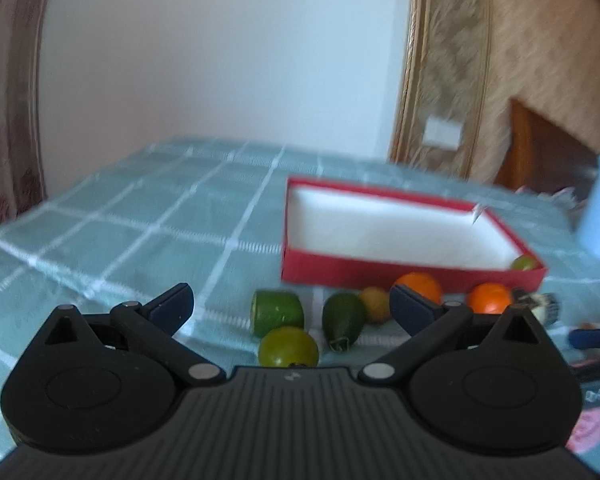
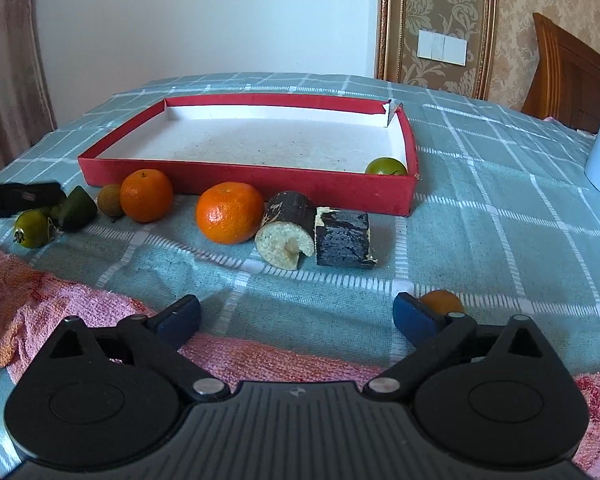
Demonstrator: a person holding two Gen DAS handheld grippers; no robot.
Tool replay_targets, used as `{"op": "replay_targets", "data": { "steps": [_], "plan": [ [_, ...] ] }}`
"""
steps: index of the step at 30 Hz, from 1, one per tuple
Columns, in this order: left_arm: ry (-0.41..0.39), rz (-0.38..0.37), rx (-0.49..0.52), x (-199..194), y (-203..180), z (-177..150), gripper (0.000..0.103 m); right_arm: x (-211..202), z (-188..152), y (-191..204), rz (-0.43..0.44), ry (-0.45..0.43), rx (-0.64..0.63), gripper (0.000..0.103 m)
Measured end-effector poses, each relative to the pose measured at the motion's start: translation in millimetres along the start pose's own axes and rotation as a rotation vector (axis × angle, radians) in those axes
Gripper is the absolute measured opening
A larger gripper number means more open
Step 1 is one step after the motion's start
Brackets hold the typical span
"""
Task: Organize fruits
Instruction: 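Lower the left tool onto the green round fruit and close it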
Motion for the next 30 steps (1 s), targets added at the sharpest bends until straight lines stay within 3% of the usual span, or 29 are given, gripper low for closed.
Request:
{"op": "replay_targets", "data": {
  "steps": [4,8,16,18,25,27,30],
  "plan": [
    [0.002,0.087,0.077,-11,0,-3,0.103,0,0,0,0.001,0.000,0.000,0.103],
    [0.065,0.198,0.170,-8,-2,-12,0.103,0,0,0,0.001,0.000,0.000,0.103],
    [0.051,0.134,0.188,-10,-11,-17,0.099,0,0,0,0.001,0.000,0.000,0.103],
    [0.074,0.098,0.197,-5,-15,-17,0.082,0,0,0,0.001,0.000,0.000,0.103],
    [0.120,0.036,0.179,8,-21,-21,0.056,0,0,0,0.001,0.000,0.000,0.103],
    [0.139,0.030,0.177,13,-22,-22,0.043,0,0,0,0.001,0.000,0.000,0.103],
    [0.157,0.013,0.162,18,-23,-24,0.036,0,0,0,0.001,0.000,0.000,0.103]
  ]
}}
Point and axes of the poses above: each gripper's, at about its wrist camera, not at the fingertips, and x roughly the way its jaws point, y to its left, z to its top, the point moved 2 cm from there along x, roughly the way its jaws point, and after that the axes turned 12 degrees about x, right-handed, at the moved point
